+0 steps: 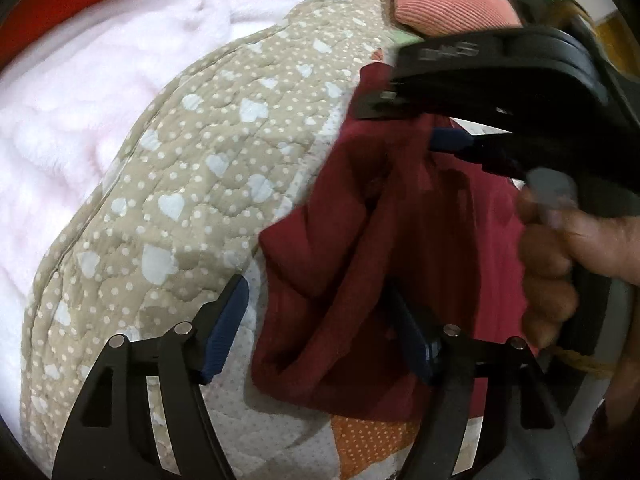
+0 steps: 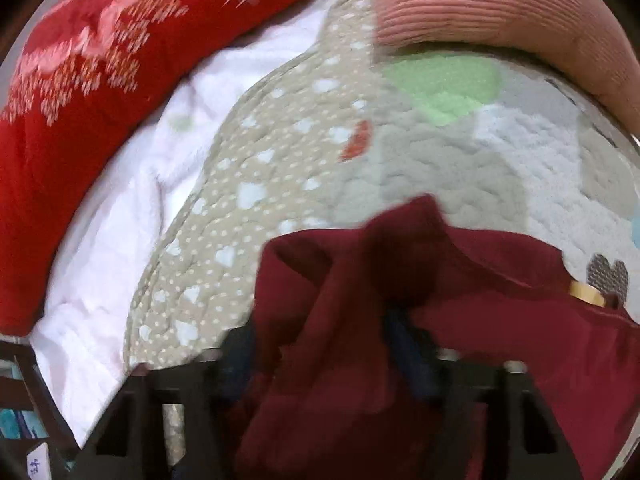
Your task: Fold small clothes
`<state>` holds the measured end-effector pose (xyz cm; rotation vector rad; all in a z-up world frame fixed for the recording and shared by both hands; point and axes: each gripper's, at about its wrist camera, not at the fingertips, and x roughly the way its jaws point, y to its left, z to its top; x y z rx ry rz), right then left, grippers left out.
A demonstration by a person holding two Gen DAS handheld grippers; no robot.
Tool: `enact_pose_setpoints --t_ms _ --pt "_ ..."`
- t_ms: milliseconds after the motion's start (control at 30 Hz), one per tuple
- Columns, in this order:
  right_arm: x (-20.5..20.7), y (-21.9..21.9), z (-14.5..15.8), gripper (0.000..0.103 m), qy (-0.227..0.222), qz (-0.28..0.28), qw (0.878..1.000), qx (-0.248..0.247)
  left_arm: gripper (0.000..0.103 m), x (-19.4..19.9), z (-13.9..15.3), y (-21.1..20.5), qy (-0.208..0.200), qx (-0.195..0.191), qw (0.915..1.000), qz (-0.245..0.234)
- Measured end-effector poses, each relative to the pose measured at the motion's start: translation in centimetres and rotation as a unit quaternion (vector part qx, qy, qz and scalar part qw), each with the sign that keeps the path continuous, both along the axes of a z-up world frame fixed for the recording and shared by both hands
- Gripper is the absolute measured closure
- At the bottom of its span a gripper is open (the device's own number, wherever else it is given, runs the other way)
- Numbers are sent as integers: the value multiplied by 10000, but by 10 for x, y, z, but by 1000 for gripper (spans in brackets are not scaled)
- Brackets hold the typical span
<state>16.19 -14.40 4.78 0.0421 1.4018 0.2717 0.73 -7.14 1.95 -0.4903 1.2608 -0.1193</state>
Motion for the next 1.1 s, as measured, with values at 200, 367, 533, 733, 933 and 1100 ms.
enact_pose_setpoints --t_ms 200,367,533,733,933,1100 --pt "-12 -72 33 87 118 -679 9872 1438 79 -6 47 -33 -325 69 9973 -655" --pt "-38 -144 82 88 -258 -838 9797 1800 82 -27 106 -91 -772 -19 9887 -1284" --pt "-69 -219 115 88 -509 -1065 9793 1646 82 -50 131 -184 -974 -214 9710 -2173" --pt "-103 -316 105 89 -521 -1754 9749 1273 83 -57 99 -280 -832 -221 9528 -2912" --pt "-106 -357 47 89 -291 -2305 9693 804 83 -43 63 -319 -595 21 9458 -3191" --pt "-119 -375 58 69 -614 -2540 9599 1014 54 -45 87 -302 -285 -185 9394 -3410"
